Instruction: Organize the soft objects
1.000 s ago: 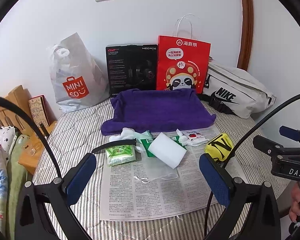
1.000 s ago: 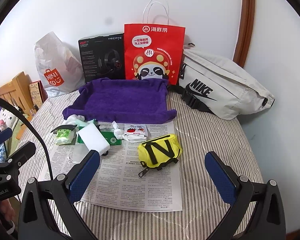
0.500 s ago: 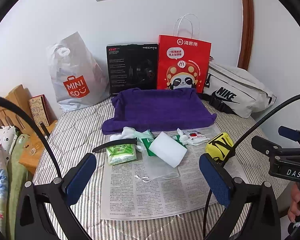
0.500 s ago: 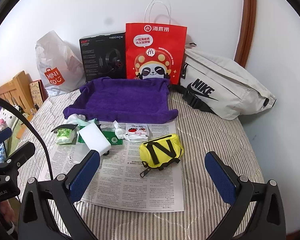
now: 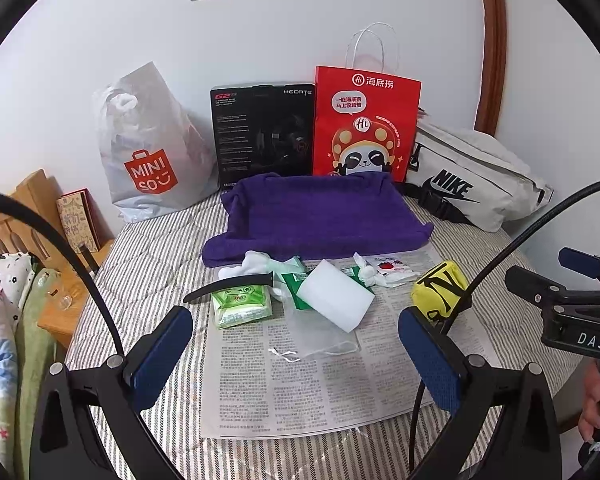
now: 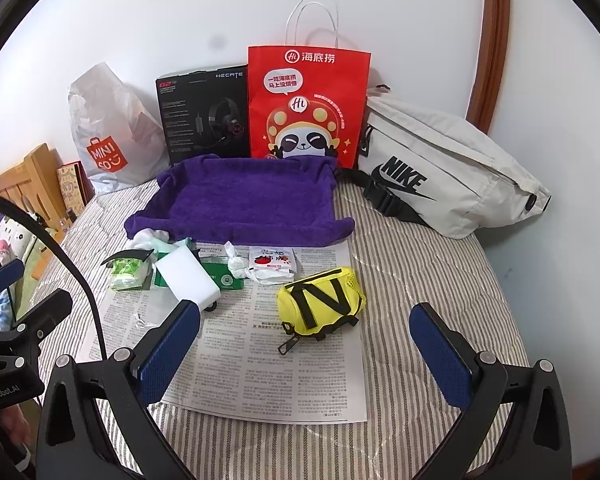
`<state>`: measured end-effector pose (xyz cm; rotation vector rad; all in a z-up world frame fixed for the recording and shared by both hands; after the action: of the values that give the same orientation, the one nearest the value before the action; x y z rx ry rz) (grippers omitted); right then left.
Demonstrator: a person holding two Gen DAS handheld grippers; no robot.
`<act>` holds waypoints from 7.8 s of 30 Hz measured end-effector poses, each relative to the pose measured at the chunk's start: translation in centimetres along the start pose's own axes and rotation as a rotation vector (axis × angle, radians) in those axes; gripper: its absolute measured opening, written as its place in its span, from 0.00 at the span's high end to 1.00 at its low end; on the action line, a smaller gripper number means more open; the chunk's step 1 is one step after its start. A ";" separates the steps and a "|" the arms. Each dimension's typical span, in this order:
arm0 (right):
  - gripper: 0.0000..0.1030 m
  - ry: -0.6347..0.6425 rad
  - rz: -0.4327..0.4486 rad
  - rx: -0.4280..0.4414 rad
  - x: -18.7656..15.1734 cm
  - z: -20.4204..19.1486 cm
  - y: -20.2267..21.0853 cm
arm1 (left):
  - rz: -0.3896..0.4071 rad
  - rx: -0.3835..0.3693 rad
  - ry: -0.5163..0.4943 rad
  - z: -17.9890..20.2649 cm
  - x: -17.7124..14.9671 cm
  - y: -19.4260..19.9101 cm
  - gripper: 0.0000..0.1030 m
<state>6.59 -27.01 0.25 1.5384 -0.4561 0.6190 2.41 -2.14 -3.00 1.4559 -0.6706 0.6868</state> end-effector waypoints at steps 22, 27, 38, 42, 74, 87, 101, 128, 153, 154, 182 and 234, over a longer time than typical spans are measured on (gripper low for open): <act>0.00 -0.009 0.002 0.006 0.0 0.3 0.1 | 0.000 0.009 -0.007 -0.1 -0.1 0.0 0.00; 0.00 -0.014 0.006 0.017 0.0 0.7 0.0 | -0.001 0.019 -0.003 -0.3 0.0 -0.5 0.00; 0.00 -0.022 -0.037 0.024 -0.3 1.3 -3.1 | -0.060 0.022 0.051 -3.2 -0.9 -4.0 0.00; 0.00 -0.023 -0.070 0.014 -0.8 1.7 -4.9 | -0.094 0.020 0.088 -5.1 -1.6 -6.3 0.00; 0.00 -0.030 -0.261 0.003 -3.1 2.4 -15.6 | -0.266 -0.008 0.096 -7.1 -3.0 -20.1 0.29; 0.00 -0.027 -0.232 0.004 -2.9 2.4 -13.7 | -0.341 -0.274 0.193 -6.0 -5.0 -15.3 0.29; 0.00 0.008 -0.186 0.008 -2.4 1.8 -10.9 | -0.377 -0.309 0.114 -3.2 -7.1 -15.1 0.29; 0.00 -0.015 -0.200 0.000 -3.3 4.0 -13.2 | -0.295 -0.140 0.013 -5.5 -7.0 -14.0 0.28; 0.07 0.189 -0.169 0.125 -3.2 1.7 -19.5 | -0.301 -0.167 0.047 -6.6 -7.1 -14.4 0.28; 0.07 0.178 -0.174 0.133 -3.1 1.8 -19.3 | -0.297 -0.168 0.050 -6.7 -7.0 -14.3 0.28; 0.08 0.057 -0.149 0.178 2.3 2.4 -14.2 | -0.215 -0.151 0.109 -11.7 1.1 -12.4 0.28; 0.08 0.102 -0.310 0.085 15.4 -3.2 -36.0 | -0.259 -0.195 0.049 -8.0 14.6 -31.4 0.28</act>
<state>40.71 -20.11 -17.89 1.6087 -0.1109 0.4765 35.76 6.04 -12.20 1.3122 -0.4857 0.4419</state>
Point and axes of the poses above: each gripper's, at about its wrist camera, not at the fingertips, and y roughly against the way its jaws point, z to its right, x to its top, the point moved 5 cm from there along -y, roughly the way its jaws point, and after that the axes turned 1 degree about y, right-handed, at the moved point
